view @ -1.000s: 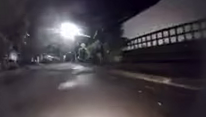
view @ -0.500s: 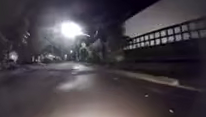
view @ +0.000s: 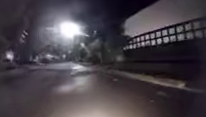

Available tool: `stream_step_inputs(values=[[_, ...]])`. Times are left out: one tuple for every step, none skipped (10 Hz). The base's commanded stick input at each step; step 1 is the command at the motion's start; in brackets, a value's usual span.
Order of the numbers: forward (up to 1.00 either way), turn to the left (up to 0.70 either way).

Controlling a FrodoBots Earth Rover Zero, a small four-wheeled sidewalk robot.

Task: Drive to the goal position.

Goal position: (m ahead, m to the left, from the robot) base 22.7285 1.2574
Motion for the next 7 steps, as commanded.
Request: stream_step_inputs(values=[[0.50, -0.45], [0.50, -0.43], [0.50, -0.40], [0.50, -0.38], [0.50, -0.30], [0.50, -0.04], [0.50, 0.00]])
